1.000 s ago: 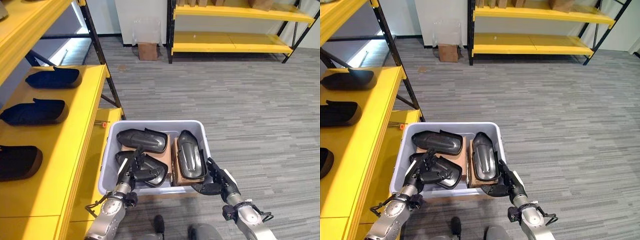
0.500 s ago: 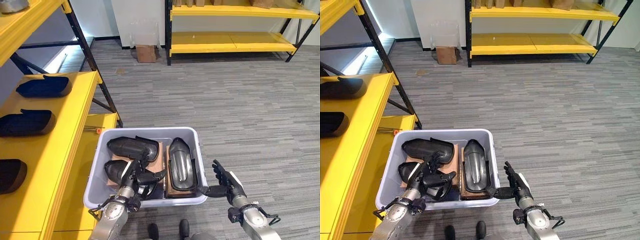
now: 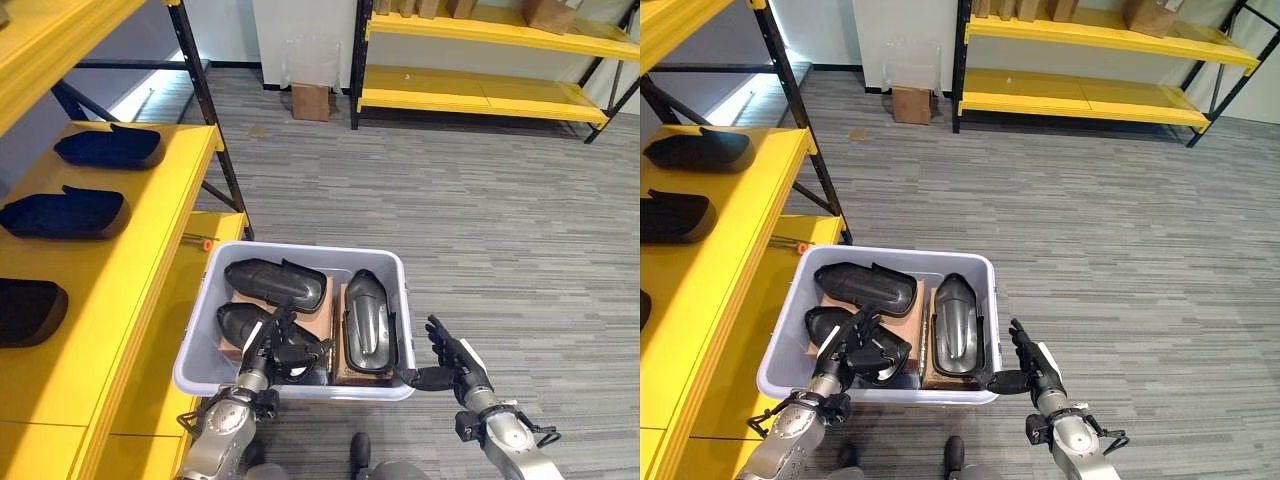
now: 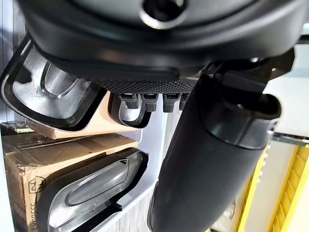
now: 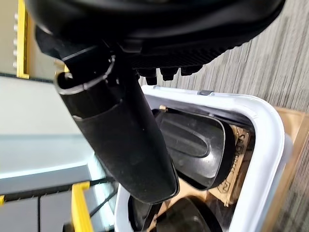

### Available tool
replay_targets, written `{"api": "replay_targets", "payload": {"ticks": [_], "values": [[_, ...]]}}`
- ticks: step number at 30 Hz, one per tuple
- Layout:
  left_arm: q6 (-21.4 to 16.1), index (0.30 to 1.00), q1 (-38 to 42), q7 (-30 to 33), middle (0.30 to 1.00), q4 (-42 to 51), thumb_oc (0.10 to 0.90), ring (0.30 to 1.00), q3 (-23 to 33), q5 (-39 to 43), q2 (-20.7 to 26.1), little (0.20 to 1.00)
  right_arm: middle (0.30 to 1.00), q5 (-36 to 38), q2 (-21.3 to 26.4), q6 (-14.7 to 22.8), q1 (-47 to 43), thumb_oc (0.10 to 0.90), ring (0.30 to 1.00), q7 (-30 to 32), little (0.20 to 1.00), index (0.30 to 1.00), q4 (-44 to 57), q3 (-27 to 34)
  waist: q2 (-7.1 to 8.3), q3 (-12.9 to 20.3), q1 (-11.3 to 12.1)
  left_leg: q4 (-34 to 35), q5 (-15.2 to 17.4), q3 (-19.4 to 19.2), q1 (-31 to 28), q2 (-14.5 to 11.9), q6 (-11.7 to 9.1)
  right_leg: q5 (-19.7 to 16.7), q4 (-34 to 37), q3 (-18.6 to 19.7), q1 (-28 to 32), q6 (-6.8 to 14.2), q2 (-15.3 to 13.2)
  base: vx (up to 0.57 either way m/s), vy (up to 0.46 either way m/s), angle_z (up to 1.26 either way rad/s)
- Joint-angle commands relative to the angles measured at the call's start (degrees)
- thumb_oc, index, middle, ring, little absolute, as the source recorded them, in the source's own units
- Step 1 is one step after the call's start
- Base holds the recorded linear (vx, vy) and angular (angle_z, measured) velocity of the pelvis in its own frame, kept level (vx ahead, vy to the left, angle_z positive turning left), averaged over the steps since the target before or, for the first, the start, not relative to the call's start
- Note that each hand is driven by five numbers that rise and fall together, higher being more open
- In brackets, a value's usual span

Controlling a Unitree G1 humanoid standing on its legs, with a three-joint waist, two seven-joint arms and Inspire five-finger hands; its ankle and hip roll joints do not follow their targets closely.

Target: Move parts from the plastic box to the shelf.

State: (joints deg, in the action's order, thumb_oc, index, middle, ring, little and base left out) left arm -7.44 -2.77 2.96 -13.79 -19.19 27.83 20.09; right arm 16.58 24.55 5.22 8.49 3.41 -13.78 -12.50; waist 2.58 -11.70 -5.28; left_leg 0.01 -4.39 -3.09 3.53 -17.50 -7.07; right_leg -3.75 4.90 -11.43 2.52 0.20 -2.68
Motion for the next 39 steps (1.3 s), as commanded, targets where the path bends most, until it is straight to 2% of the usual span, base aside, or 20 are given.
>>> {"api": "replay_targets", "payload": {"ticks": [1, 3, 5, 6, 7, 9, 13, 14, 18, 20, 27, 36, 39], "values": [[-5.2, 1.0, 2.0, -1.0, 1.0, 5.3, 0.9, 1.0, 3.3, -0.6, -0.4, 1.0, 1.0, -3.4, 2.5, 6.0, -3.4, 0.9, 1.0, 0.7, 1.0, 1.0, 5.3, 1.0, -1.79, 4.5, 0.2, 4.9, -2.7, -1.8, -3.0, 1.0, -1.2, 8.8, -4.1, 3.2, 4.6, 4.5, -3.2, 0.15, 0.275, -0.06], [-5.1, 1.0, 2.5, -1.3, 1.0, 5.2, 0.9, 1.0, 3.1, -0.2, 0.4, 1.0, 1.0, -1.6, 1.6, 5.7, -4.0, 0.9, 1.0, 0.2, 1.0, 1.0, 5.4, 0.7, -1.87, 4.9, 0.4, 4.1, -1.3, -1.6, -3.4, 3.1, -0.4, 8.1, -4.1, 3.4, 5.3, 5.6, -5.4, 0.16, 0.33, 0.03], [-5.3, 1.0, 2.5, -1.3, 1.0, 5.9, 0.9, 1.0, 3.4, -1.7, 2.0, 1.0, 1.0, -0.5, 0.4, 5.4, -4.0, 0.9, 1.0, -0.9, 1.0, 1.0, 6.0, 0.4, -1.19, 4.9, 0.8, 2.6, 0.9, -3.5, -3.5, 5.6, 1.0, 6.9, -4.9, 4.0, 5.4, 7.3, -8.4, 0.13, 0.302, 0.13], [-5.3, 1.0, 2.5, -1.3, 1.0, 5.9, 0.9, 1.0, 3.4, -1.7, 2.0, 1.0, 1.0, -0.5, 0.4, 5.4, -4.0, 0.9, 1.0, -0.9, 1.0, 1.0, 6.0, 0.4, -1.06, 4.9, 0.9, 2.5, 1.0, -3.7, -3.5, 5.8, 1.1, 6.9, -4.9, 4.1, 5.4, 7.4, -8.6, 0.11, 0.283, -0.02], [-5.4, 1.0, 2.9, -0.9, 1.0, 6.0, 0.9, 1.0, 3.6, -1.8, 2.6, 1.0, 1.0, -2.2, 0.2, 5.1, -4.3, 0.9, 1.0, -0.6, 1.0, 1.0, 6.7, 0.3, -0.9, 5.3, 1.1, 2.8, 2.1, -5.1, -3.7, 7.7, 2.1, 5.6, -5.3, 3.7, 4.9, 8.9, -10.9, 0.07, 0.193, -0.06], [-5.6, 1.0, 2.9, -0.8, 1.0, 6.4, 0.9, 1.0, 4.2, -1.8, 3.0, 1.0, 1.0, -4.7, 0.7, 5.3, -4.8, 0.9, 1.0, -0.3, 1.0, 1.0, 8.0, 0.4, -0.66, 5.5, 1.4, 2.8, 2.9, -6.0, -3.6, 8.8, 2.8, 4.5, -5.0, 4.4, 4.1, 9.9, -12.2, 0.07, 0.223, -0.02], [-5.6, 1.0, 2.9, -0.8, 1.0, 6.4, 0.9, 1.0, 4.2, -1.8, 3.1, 1.0, 1.0, -4.7, 0.7, 5.3, -4.7, 0.9, 1.0, -0.3, 1.0, 1.0, 8.0, 0.4, -0.61, 5.6, 1.6, 2.7, 3.0, -6.2, -3.6, 8.9, 2.9, 4.5, -5.0, 4.6, 4.0, 10.0, -12.3, 0.03, 0.075, -0.12], [-6.0, 1.0, 2.3, -1.4, 1.0, 7.9, 0.9, 1.0, 5.7, -1.9, 3.8, 1.0, 1.0, -8.1, 2.3, 6.3, -4.8, 0.9, 1.0, -0.7, 1.0, 1.0, 12.0, 2.4, 0.17, 6.0, 2.0, 1.9, 4.4, -7.4, -3.0, 10.4, 3.7, 2.0, -3.7, 4.2, 3.6, 11.4, -14.4, 0.1, 0.185, -0.08], [-6.0, 1.0, 1.9, -1.8, 1.0, 8.3, 0.9, 1.0, 6.5, -1.9, 4.1, 1.0, 1.0, -8.8, 3.4, 6.4, -4.4, 0.9, 1.0, -1.4, 1.0, 1.0, 14.3, 3.7, 0.91, 6.5, 2.2, 1.9, 4.7, -7.8, -2.6, 10.6, 3.8, 1.3, -2.8, 3.8, 3.3, 11.8, -14.7, 0.07, 0.055, -0.23], [-6.4, 1.0, 1.6, -2.3, 1.0, 10.2, 0.9, 1.0, 8.1, -2.1, 4.7, 1.0, 1.0, -9.8, 5.6, 7.0, -3.8, 0.9, 1.0, -2.2, 1.0, 1.0, 16.4, 6.0, 1.58, 6.7, 2.2, 1.9, 4.7, -7.8, -2.4, 10.3, 3.5, 1.4, -2.0, 3.5, 3.6, 11.8, -14.4, 0.08, -0.028, -0.13], [-7.7, 1.0, 1.1, -4.0, 1.0, 16.9, 0.9, 1.0, 11.2, -1.5, 6.3, 1.0, 1.0, -11.4, 8.6, 8.4, -2.4, 0.9, 1.0, -3.5, 1.0, 1.0, 18.8, 9.0, 1.78, 6.0, 2.1, 0.9, 4.7, -7.3, -1.5, 9.1, 2.7, 2.4, -1.6, 2.7, 3.7, 11.2, -13.5, 0.05, -0.054, 0.03], [-9.8, 1.0, 3.6, -3.6, 1.0, 25.0, 0.9, 1.0, 13.6, -0.7, 8.2, 1.0, 1.0, -13.0, 13.6, 9.0, -3.1, 0.9, 1.0, -5.5, 1.0, 1.0, 21.5, 9.6, 1.24, 2.5, 1.8, -0.1, 3.4, -6.8, 2.2, 7.9, 1.3, 3.0, -0.5, 1.5, 1.9, 10.5, -12.4, -0.03, -0.044, 0.04], [-10.8, 1.0, 6.9, -2.2, 1.0, 27.0, 0.9, 1.0, 13.2, -0.3, 8.4, 1.0, 1.0, -13.4, 15.7, 9.0, -4.8, 0.9, 1.0, -6.1, 1.0, 1.0, 22.8, 8.0, 1.11, 0.4, 1.7, -0.8, 2.9, -6.6, 4.5, 7.6, 0.9, 2.8, -0.4, 1.4, 0.2, 10.3, -12.2, -0.08, -0.028, 0.03]]}}
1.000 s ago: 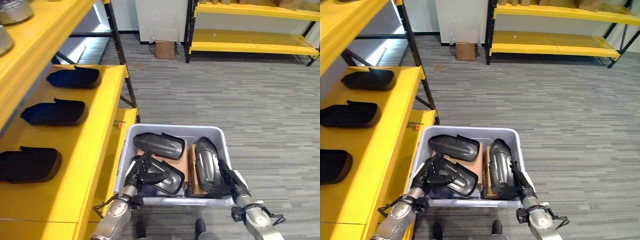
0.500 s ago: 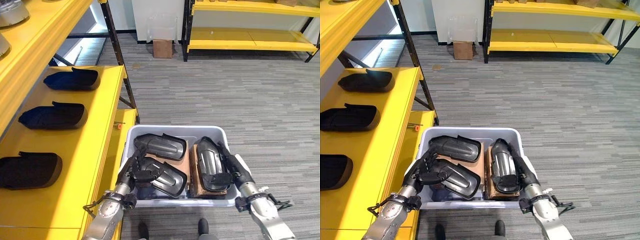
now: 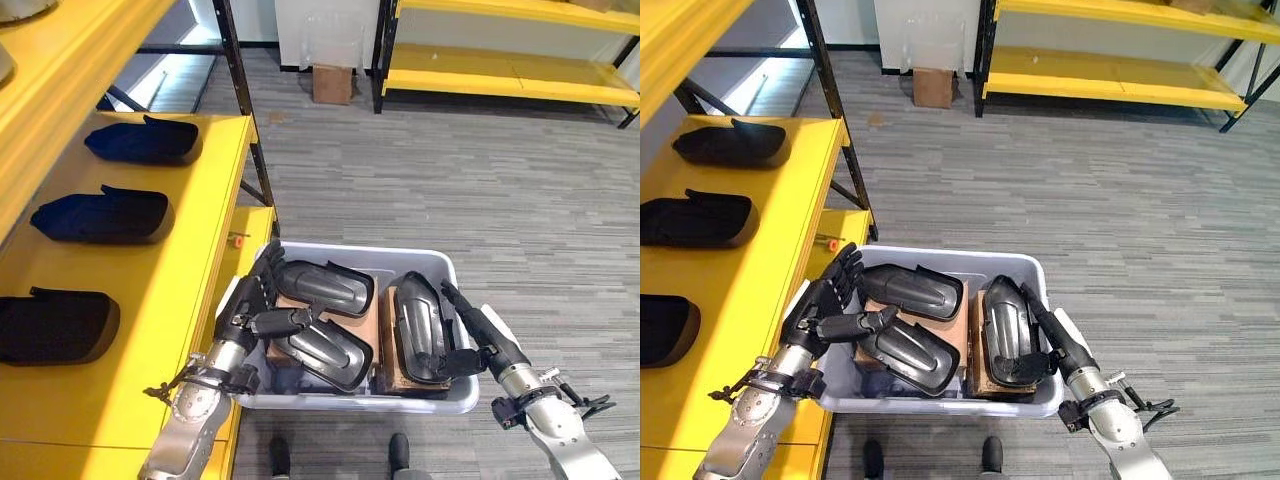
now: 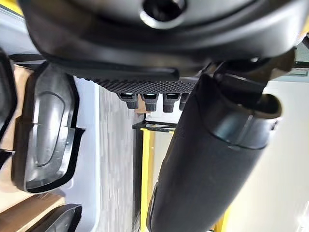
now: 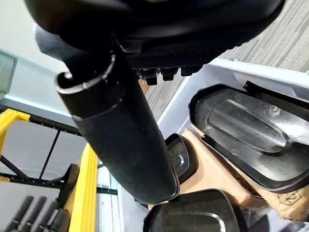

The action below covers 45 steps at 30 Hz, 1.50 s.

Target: Move parts from the plastic box to the shelf.

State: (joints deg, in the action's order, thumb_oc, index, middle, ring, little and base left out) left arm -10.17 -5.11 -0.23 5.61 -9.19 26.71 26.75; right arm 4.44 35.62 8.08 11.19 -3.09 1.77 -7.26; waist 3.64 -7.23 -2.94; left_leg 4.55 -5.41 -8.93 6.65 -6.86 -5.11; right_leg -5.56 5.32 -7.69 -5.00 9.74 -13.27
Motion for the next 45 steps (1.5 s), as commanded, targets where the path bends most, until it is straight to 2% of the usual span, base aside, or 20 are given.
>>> {"api": "replay_targets", "payload": {"ticks": [1, 10, 17, 26, 42, 45], "values": [[-8.4, 1.0, 10.1, 1.5, 1.0, 8.3, 0.9, 1.0, 3.1, 0.7, 1.7, 1.0, 1.0, -1.5, 5.1, 6.1, -7.9, 0.9, 1.0, 0.3, 1.0, 1.0, 7.4, 2.2, 0.04, -4.7, -0.6, -5.5, 3.8, -0.8, 1.9, -3.1, -1.2, 4.5, -0.9, -2.4, 7.2, 0.7, -1.6, -0.04, -0.013, 0.0], [-9.8, 1.0, 16.9, 4.1, 1.0, 11.9, 0.9, 1.0, 1.0, 0.1, 1.5, 1.0, 1.0, -3.0, 7.5, 6.4, -10.5, 0.9, 1.0, 0.7, 1.0, 1.0, 11.0, 0.4, 0.04, -9.1, -1.3, -6.5, 3.1, -0.5, 5.2, -3.2, -1.6, 4.1, -1.6, -2.0, 4.0, 0.4, -1.5, -0.06, -0.007, 0.02], [-9.6, 1.0, 18.6, 4.3, 1.0, 12.6, 0.9, 1.0, -1.5, 0.3, 1.2, 1.0, 1.0, -4.0, 7.4, 6.2, -12.5, 0.9, 1.0, 1.1, 1.0, 1.0, 11.7, -2.6, 0.2, -11.0, -1.3, -7.2, 3.1, -0.7, 6.7, -3.1, -1.4, 3.6, -1.6, -1.7, 2.4, 0.4, -1.7, -0.02, 0.007, -0.02], [-9.8, 1.0, 20.0, 5.3, 1.0, 13.0, 0.9, 1.0, -3.4, -0.4, 1.2, 1.0, 1.0, -8.6, 5.5, 5.4, -14.9, 0.9, 1.0, 3.6, 1.0, 1.0, 8.4, -6.9, 0.22, -12.4, -1.0, -8.4, 3.6, -0.4, 8.8, -2.7, -1.0, 3.4, -1.8, -1.8, 1.1, 0.5, -2.1, -0.01, 0.002, 0.01], [-10.8, 1.0, 21.9, 8.7, 1.0, 13.3, 0.9, 1.0, -3.6, -1.4, 0.6, 1.0, 1.0, -14.0, 1.2, 3.5, -17.0, 0.9, 1.0, 10.2, 1.0, 1.0, -0.9, -8.6, -0.14, -14.7, -0.9, -9.5, 3.4, -0.2, 11.6, -2.2, -0.6, 3.1, -2.0, -1.7, -1.3, 0.4, -2.4, 0.0, 0.0, 0.0], [-11.0, 1.0, 21.6, 9.1, 1.0, 14.1, 0.9, 1.0, -3.0, -1.6, 1.1, 1.0, 1.0, -19.6, 2.1, 3.0, -17.1, 0.9, 1.0, 12.6, 1.0, 1.0, -1.0, -8.2, -0.41, -15.2, -1.0, -9.6, 3.5, -0.2, 12.1, -2.1, -0.5, 3.0, -2.2, -1.3, -2.0, 0.4, -2.5, 0.0, 0.0, 0.0]]}}
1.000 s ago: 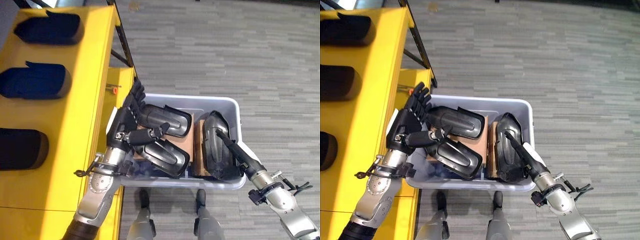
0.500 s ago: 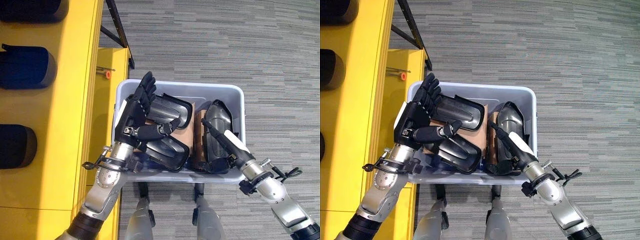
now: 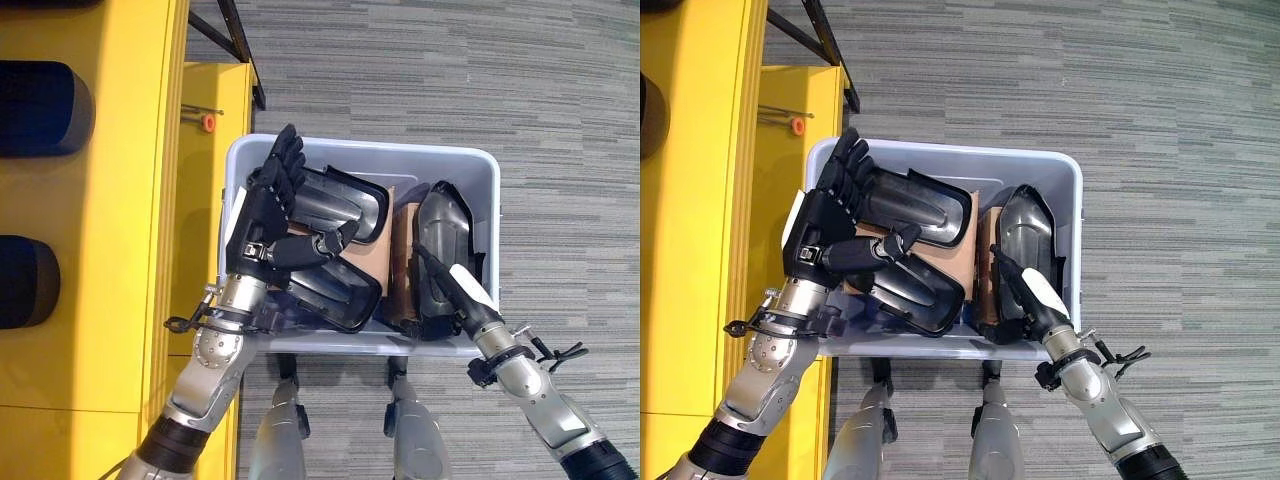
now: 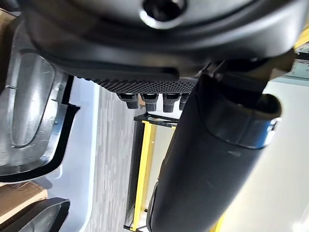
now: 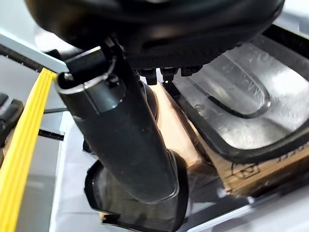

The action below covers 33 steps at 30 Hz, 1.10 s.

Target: Move parts from the plastic box to the shelf.

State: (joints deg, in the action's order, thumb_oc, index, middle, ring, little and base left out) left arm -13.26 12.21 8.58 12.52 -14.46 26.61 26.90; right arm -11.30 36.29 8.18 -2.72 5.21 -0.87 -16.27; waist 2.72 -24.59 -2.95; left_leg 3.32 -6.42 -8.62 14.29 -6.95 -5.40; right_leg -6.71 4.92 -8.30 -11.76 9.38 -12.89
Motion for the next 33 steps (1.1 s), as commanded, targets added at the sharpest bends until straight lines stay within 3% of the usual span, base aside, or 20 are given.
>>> {"api": "replay_targets", "payload": {"ticks": [1, 9, 25, 33], "values": [[-7.9, 1.0, 4.2, 0.3, 1.0, 7.2, 0.9, 1.0, 2.3, -1.6, 0.9, 1.0, 1.0, -4.0, 1.4, 2.9, -3.2, 0.9, 1.0, 4.3, 1.0, 1.0, 1.6, 0.8, 0.51, 2.2, -1.0, -8.4, 4.5, -0.6, 4.5, -2.0, -0.2, 4.2, -1.8, -0.7, 4.8, 0.8, -2.9, 0.0, 0.0, 0.0], [-8.2, 1.0, 3.9, 1.8, 1.0, 8.4, 0.9, 1.0, 3.2, -2.8, 1.3, 1.0, 1.0, -19.0, 5.0, 2.0, -2.5, 0.9, 1.0, 8.6, 1.0, 1.0, 4.4, 1.8, 0.32, 1.3, -1.6, -8.8, 4.4, -0.9, 5.4, -2.0, -0.1, 4.1, -2.5, 0.2, 3.0, 0.8, -2.9, -0.02, 0.009, -0.03], [-8.4, 1.0, 3.0, 3.7, 1.0, 8.8, 0.9, 1.0, 4.1, -4.0, 1.5, 1.0, 1.0, -21.4, 5.4, 2.3, 3.0, 0.9, 1.0, 9.9, 1.0, 1.0, 7.3, 4.0, 0.8, 0.6, -2.4, -9.3, 4.1, -1.0, 6.3, -2.4, -0.2, 4.3, -3.3, 0.5, 1.8, 0.7, -2.5, -0.01, 0.001, -0.01], [-8.5, 1.0, 2.9, 5.1, 1.0, 8.4, 0.9, 1.0, 3.8, -3.9, 1.3, 1.0, 1.0, -16.8, 1.8, 1.1, 3.9, 0.9, 1.0, 12.2, 1.0, 1.0, 3.9, 4.2, 0.91, 0.5, -2.8, -8.9, 4.0, -1.5, 6.3, -2.4, -0.3, 4.1, -3.2, 1.0, 1.3, 0.7, -2.4, 0.0, 0.0, 0.0]]}}
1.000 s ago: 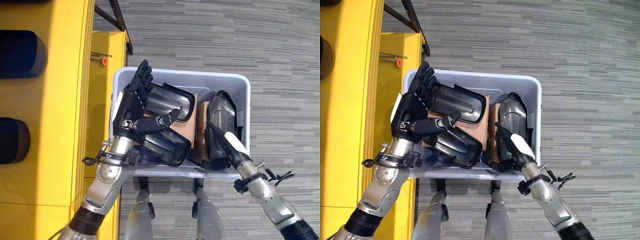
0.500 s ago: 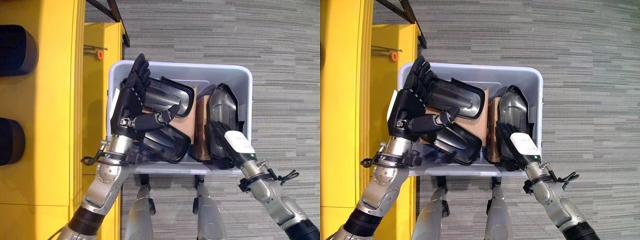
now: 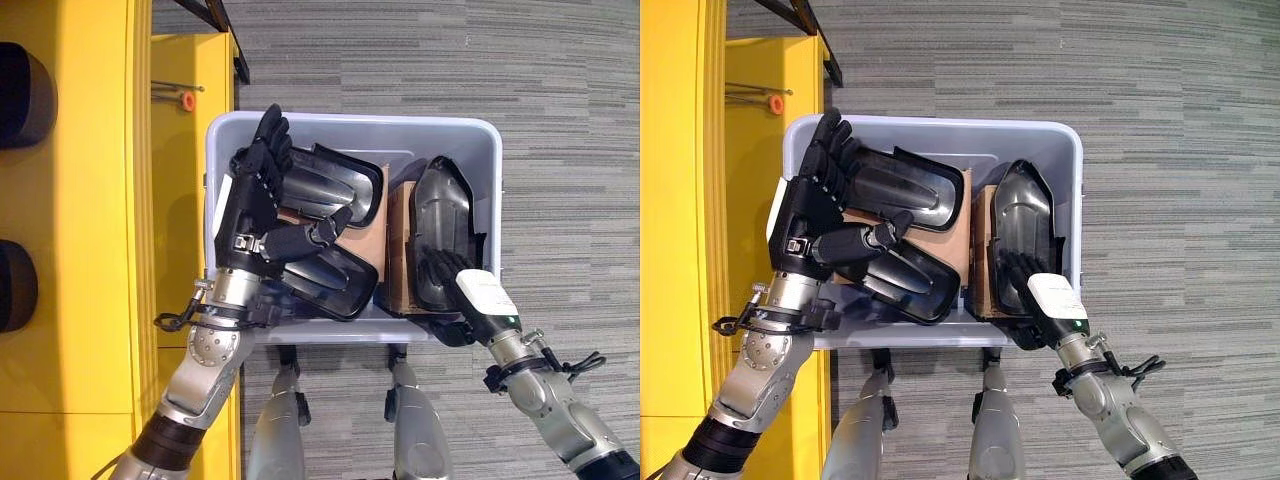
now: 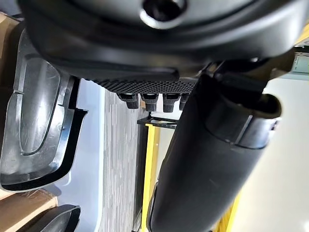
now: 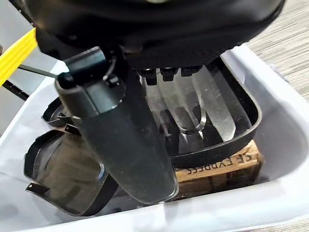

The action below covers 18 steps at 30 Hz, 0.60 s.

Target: Move parts from the plastic box to the shelf.

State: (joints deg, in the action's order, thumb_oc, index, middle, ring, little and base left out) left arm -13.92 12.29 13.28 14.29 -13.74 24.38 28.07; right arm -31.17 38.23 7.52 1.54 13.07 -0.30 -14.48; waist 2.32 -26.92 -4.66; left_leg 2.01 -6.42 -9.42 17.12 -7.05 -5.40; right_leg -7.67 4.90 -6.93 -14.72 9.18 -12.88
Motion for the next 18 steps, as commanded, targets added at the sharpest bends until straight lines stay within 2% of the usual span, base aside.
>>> {"api": "replay_targets", "payload": {"ticks": [1, 10, 18], "values": [[-8.0, 1.0, 2.8, 0.5, 1.0, 6.6, 0.9, 1.0, 3.0, -1.6, 0.2, 1.0, 1.0, 3.2, -0.3, 1.8, -0.4, 0.9, 1.0, 4.5, 1.0, 1.0, 3.2, 2.2, 1.31, 2.9, -1.1, -7.7, 4.0, -0.7, 3.5, -2.3, -0.3, 5.1, -3.2, -0.3, 4.3, 0.8, -2.4, 0.0, 0.0, 0.0], [-8.0, 1.0, 3.6, -0.2, 1.0, 6.0, 0.9, 1.0, 1.3, -0.2, 0.2, 1.0, 1.0, 3.4, -1.6, 0.0, -5.2, 0.9, 1.0, 6.3, 1.0, 1.0, -4.3, -1.8, 0.62, 3.0, -0.6, -7.8, 4.1, -0.7, 3.9, -2.2, -0.3, 5.3, -3.2, -0.3, 4.0, 0.8, -2.5, 0.0, 0.0, 0.0], [-8.1, 1.0, 4.0, -0.5, 1.0, 5.9, 0.9, 1.0, 0.7, 0.5, 0.1, 1.0, 1.0, 2.4, -1.7, -0.8, -8.0, 0.9, 1.0, 8.1, 1.0, 1.0, -6.2, -2.1, -0.14, 2.9, -0.2, -7.9, 4.0, -0.4, 4.7, -2.1, -0.3, 5.5, -3.4, -0.4, 3.6, 0.6, -2.5, 0.0, 0.0, 0.0]]}}
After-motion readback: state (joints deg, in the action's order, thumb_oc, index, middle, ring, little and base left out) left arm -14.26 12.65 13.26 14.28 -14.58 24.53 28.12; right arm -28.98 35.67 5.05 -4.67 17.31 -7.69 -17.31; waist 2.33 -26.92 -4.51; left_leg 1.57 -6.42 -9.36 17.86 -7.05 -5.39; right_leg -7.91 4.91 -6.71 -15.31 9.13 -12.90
